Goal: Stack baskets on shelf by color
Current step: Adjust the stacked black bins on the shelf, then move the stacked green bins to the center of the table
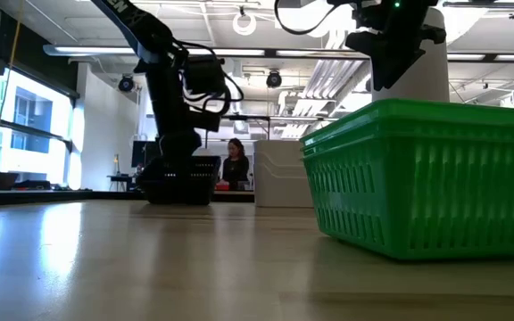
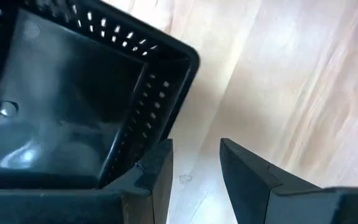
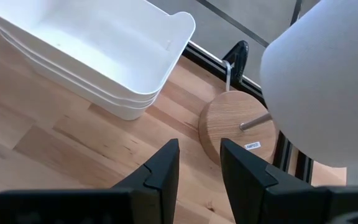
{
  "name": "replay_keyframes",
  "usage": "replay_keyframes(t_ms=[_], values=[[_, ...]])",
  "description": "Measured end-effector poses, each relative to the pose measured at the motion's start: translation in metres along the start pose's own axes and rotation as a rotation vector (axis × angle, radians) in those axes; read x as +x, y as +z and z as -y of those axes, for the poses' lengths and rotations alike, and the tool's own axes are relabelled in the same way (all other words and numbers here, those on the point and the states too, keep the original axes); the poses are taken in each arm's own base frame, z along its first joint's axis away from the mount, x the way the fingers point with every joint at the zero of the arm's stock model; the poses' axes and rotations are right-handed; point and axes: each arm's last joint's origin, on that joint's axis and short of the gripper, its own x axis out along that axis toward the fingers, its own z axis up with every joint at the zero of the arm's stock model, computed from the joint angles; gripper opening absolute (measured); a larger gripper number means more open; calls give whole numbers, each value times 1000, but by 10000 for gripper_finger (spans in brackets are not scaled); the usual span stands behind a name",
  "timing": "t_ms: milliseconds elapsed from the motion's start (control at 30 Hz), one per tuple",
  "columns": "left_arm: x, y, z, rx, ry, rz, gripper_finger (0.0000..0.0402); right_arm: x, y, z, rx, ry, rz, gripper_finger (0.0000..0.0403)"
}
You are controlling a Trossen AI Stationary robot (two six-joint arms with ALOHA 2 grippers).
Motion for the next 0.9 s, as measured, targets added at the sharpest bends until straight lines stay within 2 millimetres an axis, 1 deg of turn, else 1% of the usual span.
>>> replay_keyframes(t_ms=[300,500,633,767,900], values=[[-1,1,-2,-2,52,5,119,0,0,0,0,0,0,103],[-3,0,-3,21,53,6,119,0,-1,-1,-10,21,-24,103],[-13,1,-3,20,52,38,119,0,0,-7,-48,114,-71,103],[-32,2,-3,12,50,100,119,-4,1,-16,-104,256,-99,103],[-48,1,3,-6,39,150,119,-12,-2,-28,-184,397,-103,103]])
